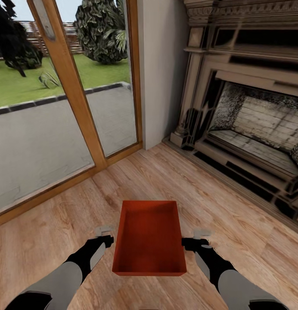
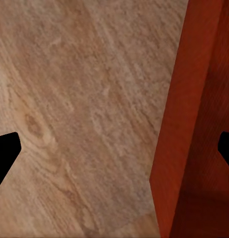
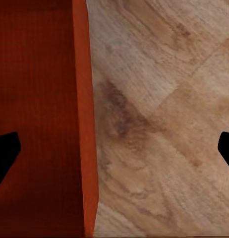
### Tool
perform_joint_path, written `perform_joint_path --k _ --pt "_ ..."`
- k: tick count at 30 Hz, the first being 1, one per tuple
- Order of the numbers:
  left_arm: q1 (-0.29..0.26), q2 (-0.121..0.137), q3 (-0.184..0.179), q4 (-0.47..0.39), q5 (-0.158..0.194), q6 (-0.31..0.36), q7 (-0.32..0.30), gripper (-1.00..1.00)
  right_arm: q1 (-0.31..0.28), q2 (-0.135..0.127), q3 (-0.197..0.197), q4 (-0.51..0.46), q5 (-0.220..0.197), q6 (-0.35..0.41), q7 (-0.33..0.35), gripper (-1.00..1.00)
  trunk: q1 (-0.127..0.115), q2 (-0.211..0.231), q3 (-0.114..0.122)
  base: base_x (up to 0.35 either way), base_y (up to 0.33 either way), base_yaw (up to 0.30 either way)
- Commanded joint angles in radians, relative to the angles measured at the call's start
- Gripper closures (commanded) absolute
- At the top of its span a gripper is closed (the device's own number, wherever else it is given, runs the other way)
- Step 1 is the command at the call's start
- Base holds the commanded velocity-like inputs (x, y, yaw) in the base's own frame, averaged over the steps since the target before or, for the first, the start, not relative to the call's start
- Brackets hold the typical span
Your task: Move the two storage containers from the living room to the garage. In the garage, place one container on the floor and stack the other container on top of it (either order is fine).
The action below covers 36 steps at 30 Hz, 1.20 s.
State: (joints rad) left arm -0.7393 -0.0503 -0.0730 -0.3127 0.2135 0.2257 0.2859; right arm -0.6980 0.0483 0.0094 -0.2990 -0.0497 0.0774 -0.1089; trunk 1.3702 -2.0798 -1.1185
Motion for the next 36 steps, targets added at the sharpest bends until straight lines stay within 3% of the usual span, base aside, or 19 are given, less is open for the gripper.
perform_joint_path --k 1,6,10,16,26,30,36 --pt "0.0 0.0 -0.008 -0.003 0.009 0.005 0.007 -1.0 0.0 0.007 0.001 0.007 -0.004 0.006 -0.003 -1.0 0.0 0.0 -0.001 0.0 0.0 0.0" --pt "0.0 -0.008 -0.012 -0.003 0.007 0.004 0.007 -1.0 0.0 0.019 0.001 0.031 -0.005 0.005 0.001 -1.0 0.0 0.0 -0.001 0.0 0.0 0.0" --pt "0.0 -0.015 -0.059 -0.004 -0.002 0.004 0.007 -1.0 0.001 0.02 0.001 0.036 -0.007 0.005 0.024 -1.0 0.0 0.0 -0.001 0.0 0.0 0.0" --pt "0.0 -0.017 -0.083 -0.006 -0.003 0.004 0.007 -1.0 0.001 0.019 0.002 0.037 -0.004 0.005 0.033 -1.0 0.0 0.0 -0.001 0.0 0.0 0.0" --pt "0.0 -0.023 -0.089 -0.013 -0.005 0.004 0.007 -1.0 0.001 0.02 0.003 0.037 0.0 0.007 0.034 -1.0 0.0 0.0 -0.001 0.0 0.0 0.0" --pt "0.0 -0.047 -0.092 -0.011 -0.006 0.004 0.007 -1.0 0.001 0.021 0.003 0.037 0.0 0.007 0.034 -1.0 0.0 0.0 -0.001 0.0 0.0 0.0" --pt "0.0 -0.056 -0.092 -0.005 -0.008 0.004 0.007 -1.0 0.001 0.022 0.004 0.036 0.002 0.007 0.032 -1.0 0.0 0.0 -0.001 0.0 0.0 0.0"
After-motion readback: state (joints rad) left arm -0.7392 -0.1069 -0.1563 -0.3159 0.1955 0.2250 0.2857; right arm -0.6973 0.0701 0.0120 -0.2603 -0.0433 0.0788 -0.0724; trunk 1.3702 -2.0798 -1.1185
